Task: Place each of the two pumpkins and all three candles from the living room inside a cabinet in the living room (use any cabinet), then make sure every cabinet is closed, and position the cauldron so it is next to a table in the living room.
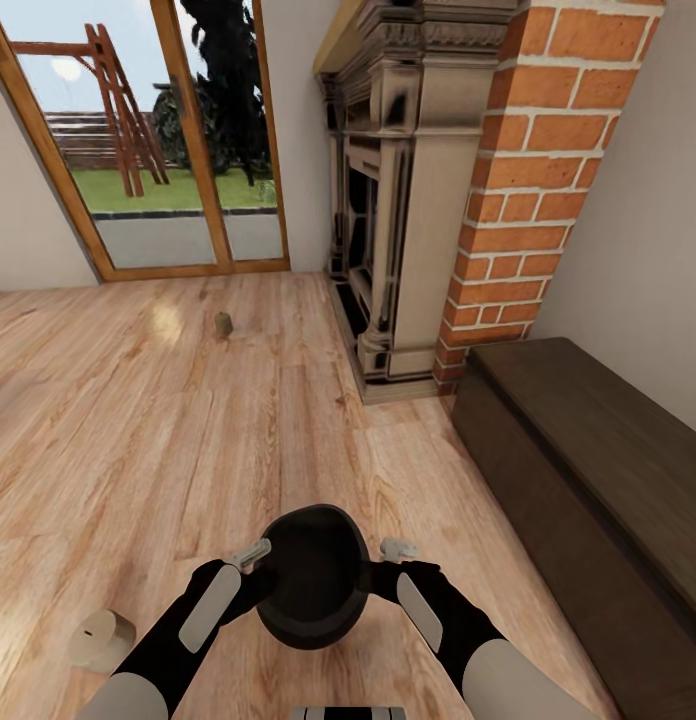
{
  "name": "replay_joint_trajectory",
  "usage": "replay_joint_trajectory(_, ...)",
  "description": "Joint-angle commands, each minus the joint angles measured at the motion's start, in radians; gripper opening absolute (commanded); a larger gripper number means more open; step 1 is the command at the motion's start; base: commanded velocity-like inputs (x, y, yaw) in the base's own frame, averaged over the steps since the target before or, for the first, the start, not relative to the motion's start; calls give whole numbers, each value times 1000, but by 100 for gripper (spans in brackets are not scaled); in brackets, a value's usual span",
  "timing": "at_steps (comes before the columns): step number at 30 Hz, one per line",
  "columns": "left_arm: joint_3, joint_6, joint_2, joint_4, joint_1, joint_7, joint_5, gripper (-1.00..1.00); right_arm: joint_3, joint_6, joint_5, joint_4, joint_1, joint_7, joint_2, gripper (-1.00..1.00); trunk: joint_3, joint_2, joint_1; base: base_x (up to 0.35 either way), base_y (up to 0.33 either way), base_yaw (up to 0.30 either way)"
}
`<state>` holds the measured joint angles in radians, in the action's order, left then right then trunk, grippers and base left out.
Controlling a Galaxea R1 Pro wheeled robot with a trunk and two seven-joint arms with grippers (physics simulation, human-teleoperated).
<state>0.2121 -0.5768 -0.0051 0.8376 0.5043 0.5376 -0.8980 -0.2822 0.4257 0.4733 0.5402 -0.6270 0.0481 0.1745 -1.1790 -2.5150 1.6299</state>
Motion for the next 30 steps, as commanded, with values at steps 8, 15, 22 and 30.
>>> replay_joint_trajectory(8, 2, 0, 0, 5, 0, 10, -11, 100, -2, 4, 6, 1, 0, 4, 0, 100, -1, 0, 0, 3, 4, 0)
replay_joint_trajectory(15, 3, 0, 0, 6, 0, 10, -11, 100, -2, 3, 6, 1, 0, 4, 0, 100, -12, -1, 1, 0, 0, 0)
replay_joint_trajectory(22, 3, 0, 0, 6, 0, 10, -11, 100, -2, -2, 6, 1, 0, -1, 0, 100, -40, -3, 4, 0, 0, 0)
replay_joint_trajectory(30, 2, 0, 1, 6, 0, 10, -11, 100, -3, 6, 5, 2, 0, -4, 0, 100, -40, -3, 4, 0, 0, 0)
